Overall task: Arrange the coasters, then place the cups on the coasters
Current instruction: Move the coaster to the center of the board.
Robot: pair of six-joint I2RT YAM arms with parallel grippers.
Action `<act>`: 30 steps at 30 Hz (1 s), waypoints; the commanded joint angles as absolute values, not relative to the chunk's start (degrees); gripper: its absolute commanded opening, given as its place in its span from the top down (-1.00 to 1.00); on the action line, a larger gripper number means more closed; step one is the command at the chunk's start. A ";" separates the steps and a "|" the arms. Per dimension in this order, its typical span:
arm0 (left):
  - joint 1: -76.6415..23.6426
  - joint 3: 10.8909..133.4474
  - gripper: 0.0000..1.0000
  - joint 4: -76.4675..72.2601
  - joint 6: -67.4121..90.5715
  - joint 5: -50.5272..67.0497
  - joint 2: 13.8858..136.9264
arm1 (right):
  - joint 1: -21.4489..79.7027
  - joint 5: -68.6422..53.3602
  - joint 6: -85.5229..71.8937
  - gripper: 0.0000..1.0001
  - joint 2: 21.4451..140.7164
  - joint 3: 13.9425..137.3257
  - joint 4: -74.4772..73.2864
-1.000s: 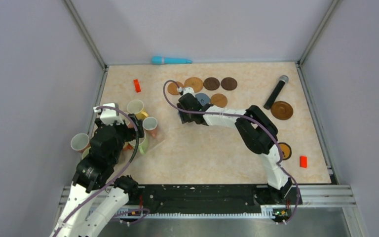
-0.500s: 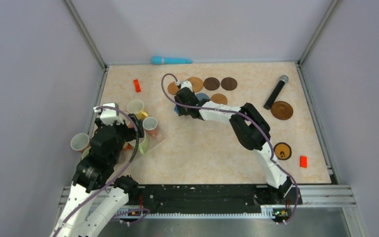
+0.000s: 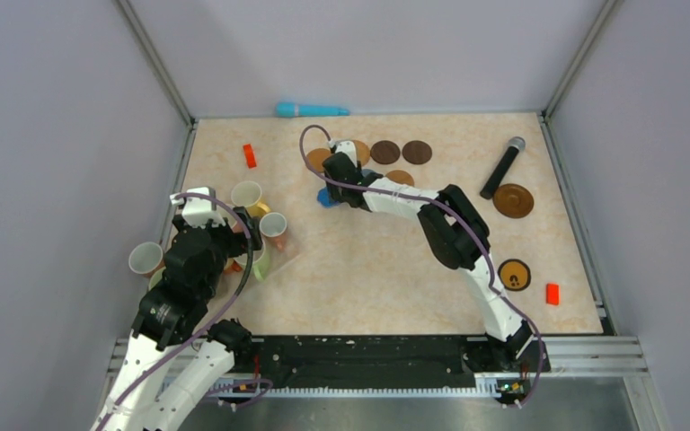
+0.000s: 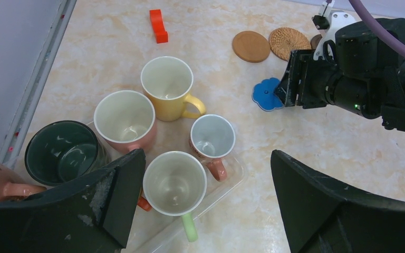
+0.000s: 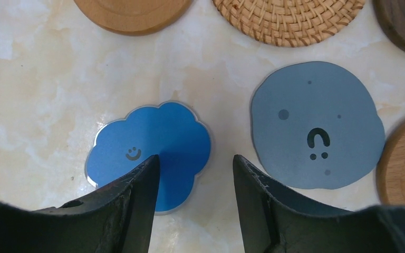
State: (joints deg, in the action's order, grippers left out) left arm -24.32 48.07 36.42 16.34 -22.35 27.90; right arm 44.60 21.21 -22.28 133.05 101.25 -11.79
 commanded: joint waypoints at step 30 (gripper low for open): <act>-24.43 47.59 -0.87 34.01 16.35 -23.74 26.98 | 48.66 22.95 -16.93 -0.62 132.31 100.35 -18.83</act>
